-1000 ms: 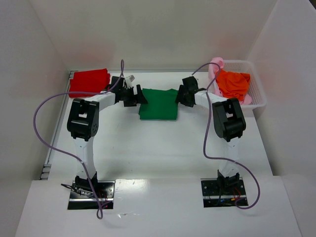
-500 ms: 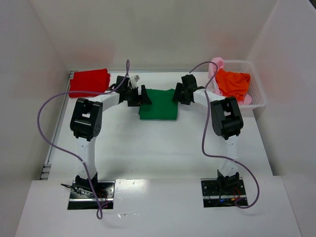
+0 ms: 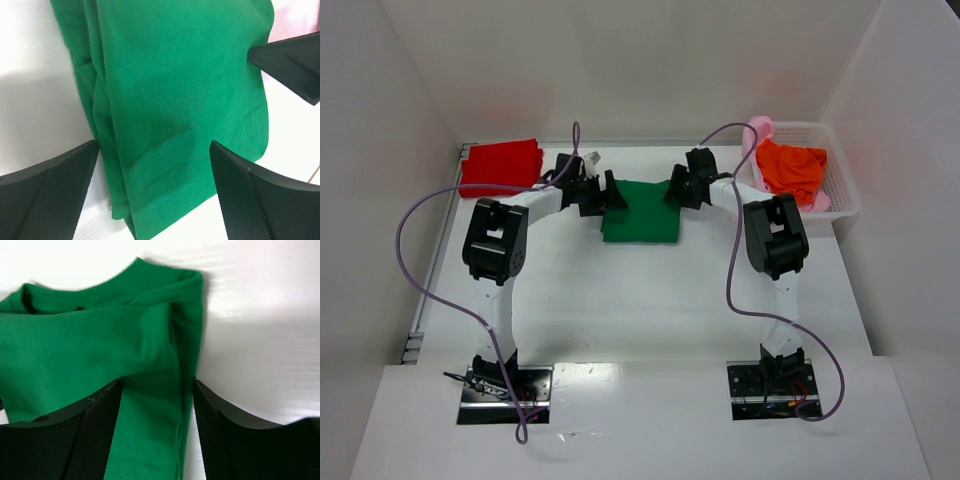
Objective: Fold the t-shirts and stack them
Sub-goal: Put the neatly folded tshirt into the corner of the board with the left arm
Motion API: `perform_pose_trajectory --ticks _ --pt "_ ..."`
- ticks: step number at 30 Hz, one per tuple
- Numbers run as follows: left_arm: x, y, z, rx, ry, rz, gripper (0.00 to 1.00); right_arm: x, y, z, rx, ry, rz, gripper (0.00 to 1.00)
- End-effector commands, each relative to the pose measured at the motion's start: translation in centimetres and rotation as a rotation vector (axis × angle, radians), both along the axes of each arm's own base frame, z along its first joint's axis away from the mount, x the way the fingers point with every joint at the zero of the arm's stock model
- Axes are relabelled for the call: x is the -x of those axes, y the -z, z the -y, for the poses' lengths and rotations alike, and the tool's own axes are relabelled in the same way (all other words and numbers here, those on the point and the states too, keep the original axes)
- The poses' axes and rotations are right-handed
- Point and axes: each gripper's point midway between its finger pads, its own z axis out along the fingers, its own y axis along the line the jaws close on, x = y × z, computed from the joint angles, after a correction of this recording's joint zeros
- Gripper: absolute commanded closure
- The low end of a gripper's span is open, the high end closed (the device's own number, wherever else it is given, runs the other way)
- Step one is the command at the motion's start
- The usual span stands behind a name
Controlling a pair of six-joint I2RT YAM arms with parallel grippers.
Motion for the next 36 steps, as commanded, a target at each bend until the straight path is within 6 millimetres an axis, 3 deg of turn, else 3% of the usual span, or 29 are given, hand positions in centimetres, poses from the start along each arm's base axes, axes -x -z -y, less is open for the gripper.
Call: perform_pose_trajectory --ticks 1,12,14,19,29,36 --pt "0.9 3.3 -0.3 0.001 -0.059 -0.115 0.00 -1.1 0.4 -0.5 -0.020 -0.011 0.008 0.35" --pt "1.3 3.5 0.0 0.032 -0.069 -0.152 0.00 -0.8 1.0 -1.4 -0.038 -0.039 -0.008 0.37" --pt "1.1 2.6 0.1 0.037 -0.069 -0.133 0.00 -0.7 1.5 -1.4 -0.035 -0.039 -0.016 0.38" --pt "2.8 2.7 -1.4 0.028 -0.083 -0.150 0.00 -0.4 1.3 -2.4 -0.035 -0.058 -0.018 0.38" --pt "2.1 1.8 -5.2 -0.042 -0.161 -0.115 0.00 1.0 1.6 -4.0 -0.044 -0.089 -0.032 0.38" --pt "3.0 2.9 -4.7 -0.017 -0.123 -0.147 0.00 1.7 1.8 -6.3 -0.050 -0.136 -0.034 0.38"
